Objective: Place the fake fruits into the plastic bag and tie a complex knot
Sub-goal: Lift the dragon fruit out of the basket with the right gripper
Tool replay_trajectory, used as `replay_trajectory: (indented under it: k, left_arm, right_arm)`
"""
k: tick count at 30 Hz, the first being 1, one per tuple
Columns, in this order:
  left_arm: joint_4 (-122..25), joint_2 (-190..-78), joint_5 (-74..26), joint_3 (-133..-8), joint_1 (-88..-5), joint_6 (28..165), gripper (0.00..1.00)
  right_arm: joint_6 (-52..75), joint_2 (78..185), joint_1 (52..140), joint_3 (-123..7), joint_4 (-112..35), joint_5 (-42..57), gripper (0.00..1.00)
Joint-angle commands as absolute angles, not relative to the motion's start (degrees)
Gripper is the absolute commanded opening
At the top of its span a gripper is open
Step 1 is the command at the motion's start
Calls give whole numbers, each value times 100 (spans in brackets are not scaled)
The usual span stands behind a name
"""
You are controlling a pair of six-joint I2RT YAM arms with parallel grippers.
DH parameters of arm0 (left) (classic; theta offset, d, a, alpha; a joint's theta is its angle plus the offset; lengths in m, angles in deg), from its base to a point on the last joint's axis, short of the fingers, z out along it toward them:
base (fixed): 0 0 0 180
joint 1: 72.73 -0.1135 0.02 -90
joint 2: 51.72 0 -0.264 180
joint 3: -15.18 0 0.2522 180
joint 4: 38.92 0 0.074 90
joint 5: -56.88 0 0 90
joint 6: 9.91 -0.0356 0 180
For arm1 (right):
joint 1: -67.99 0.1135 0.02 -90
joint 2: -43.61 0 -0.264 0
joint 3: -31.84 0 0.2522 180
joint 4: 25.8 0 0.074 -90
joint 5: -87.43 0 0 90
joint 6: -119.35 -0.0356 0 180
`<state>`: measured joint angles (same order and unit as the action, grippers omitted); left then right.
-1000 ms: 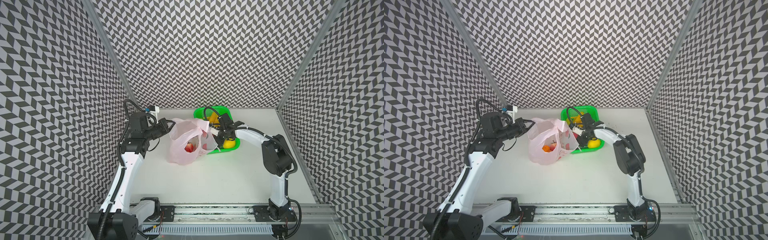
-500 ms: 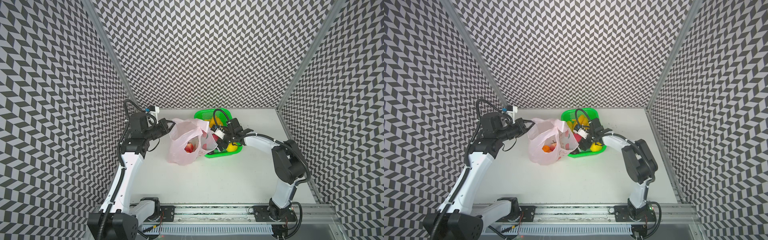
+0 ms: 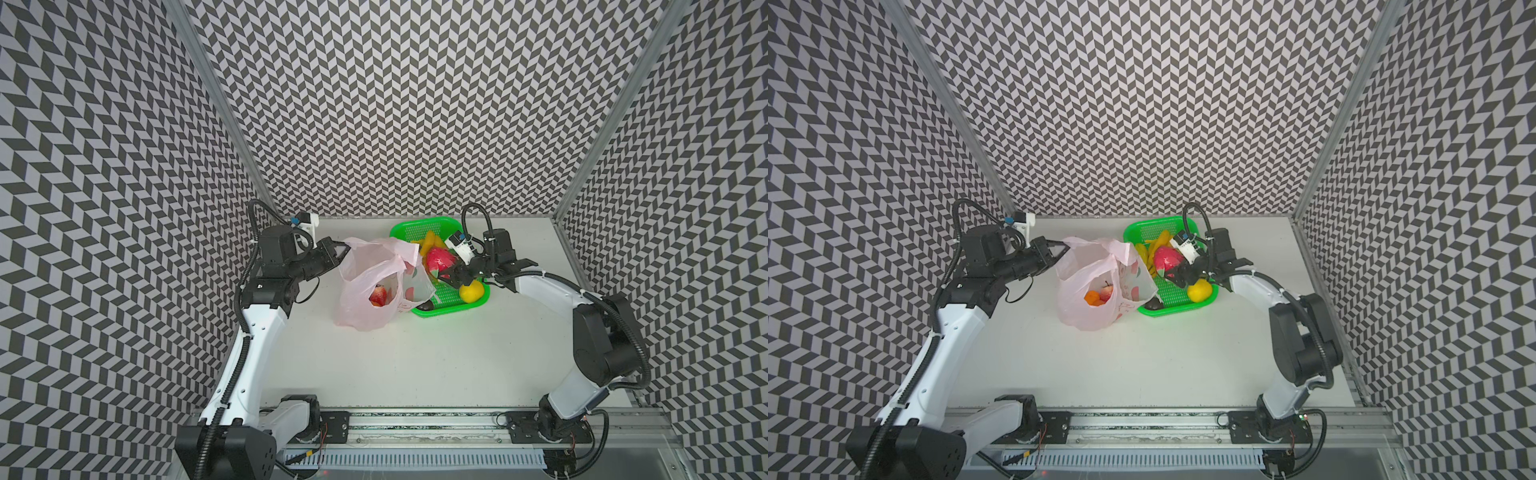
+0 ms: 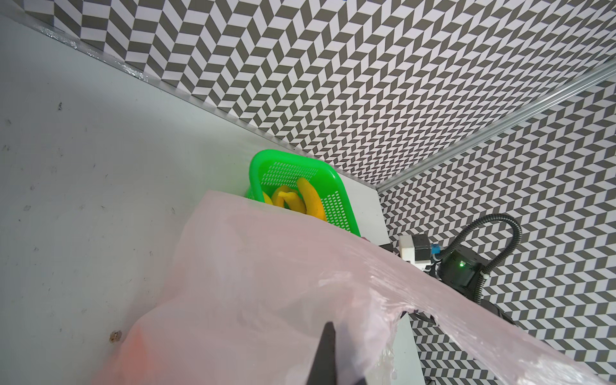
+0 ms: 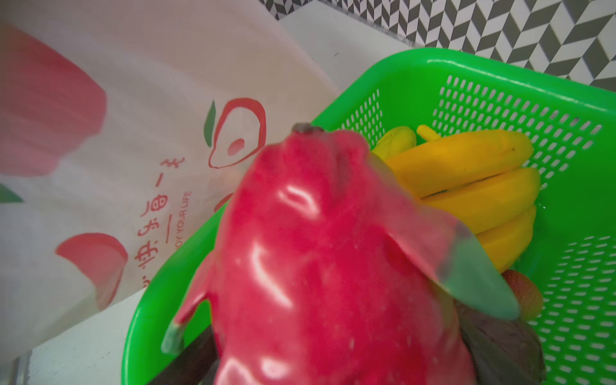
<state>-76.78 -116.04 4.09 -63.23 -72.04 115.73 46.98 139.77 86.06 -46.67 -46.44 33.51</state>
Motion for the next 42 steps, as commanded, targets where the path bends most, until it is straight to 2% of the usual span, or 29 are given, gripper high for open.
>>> replay_trajectory:
  k: [1, 16, 32, 42]
  left_arm:
    - [-7659, -11492, 467, -6257, -7256, 11551, 0]
    - [-7615, -11500, 502, -6213, -7256, 11580, 0]
    - [-7272, -11526, 741, -6046, -7221, 11753, 0]
    - [-7199, -11577, 803, -6081, -7090, 11660, 0]
  right_arm:
    - [4391, 13537, 8499, -4701, -3842, 3730, 47]
    - [3509, 12501, 8364, -4618, -3241, 3721, 47]
    - [2750, 9777, 8372, -3203, -4546, 3354, 46]
    - [2824, 9099, 8535, -3176, -6043, 3529, 44]
